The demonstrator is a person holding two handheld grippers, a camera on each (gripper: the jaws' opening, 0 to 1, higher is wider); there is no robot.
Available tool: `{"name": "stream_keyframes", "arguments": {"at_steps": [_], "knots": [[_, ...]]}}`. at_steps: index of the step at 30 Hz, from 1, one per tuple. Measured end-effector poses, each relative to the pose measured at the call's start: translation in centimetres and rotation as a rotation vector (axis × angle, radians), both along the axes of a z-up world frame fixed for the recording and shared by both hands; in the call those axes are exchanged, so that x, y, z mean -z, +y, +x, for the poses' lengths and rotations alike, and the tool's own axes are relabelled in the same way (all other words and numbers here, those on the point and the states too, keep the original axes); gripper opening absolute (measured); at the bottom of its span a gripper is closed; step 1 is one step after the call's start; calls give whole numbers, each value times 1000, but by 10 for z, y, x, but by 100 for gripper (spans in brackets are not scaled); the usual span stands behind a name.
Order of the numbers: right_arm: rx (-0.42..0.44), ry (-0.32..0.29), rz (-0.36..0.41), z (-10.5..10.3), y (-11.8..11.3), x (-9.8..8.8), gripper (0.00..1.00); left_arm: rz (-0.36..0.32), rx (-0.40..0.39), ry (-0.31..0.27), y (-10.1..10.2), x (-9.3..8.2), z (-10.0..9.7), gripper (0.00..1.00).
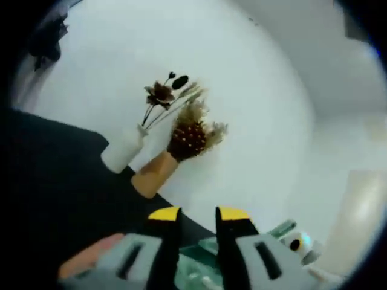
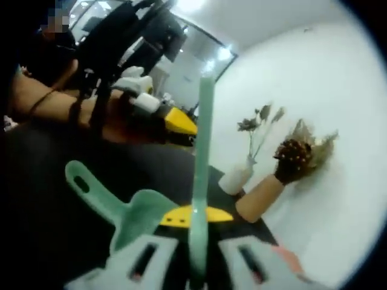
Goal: Pick up the broom and sweep the trash on the tabletop into the dustpan.
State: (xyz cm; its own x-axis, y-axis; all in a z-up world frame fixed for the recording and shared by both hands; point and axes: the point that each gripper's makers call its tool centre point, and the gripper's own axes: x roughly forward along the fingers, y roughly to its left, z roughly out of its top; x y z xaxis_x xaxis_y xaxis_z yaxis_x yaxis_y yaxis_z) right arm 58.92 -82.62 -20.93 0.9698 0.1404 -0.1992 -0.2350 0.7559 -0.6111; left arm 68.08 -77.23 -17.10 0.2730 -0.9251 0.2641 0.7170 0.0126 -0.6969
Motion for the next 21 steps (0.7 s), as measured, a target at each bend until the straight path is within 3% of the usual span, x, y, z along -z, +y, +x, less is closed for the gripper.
{"name": "stream_keyframes", "arguments": {"at_steps": [6,8,10,16,19,21], "knots": [[-7,2,-28,2,-1,6,2,-15,2,15,0,-2,1,23],[-7,7,-24,4,-3,8,2,-23,15,-4,0,-6,-3,23],[-9,10,-14,5,-4,8,2,-51,63,-62,-1,-16,-17,23],[-24,25,-2,10,-6,7,2,-171,239,-403,3,-58,-89,34],[-27,27,-6,8,-4,8,2,-152,294,-554,2,-60,-119,39],[-30,28,-6,7,-3,9,2,-110,316,-608,-4,-53,-130,42]]}}
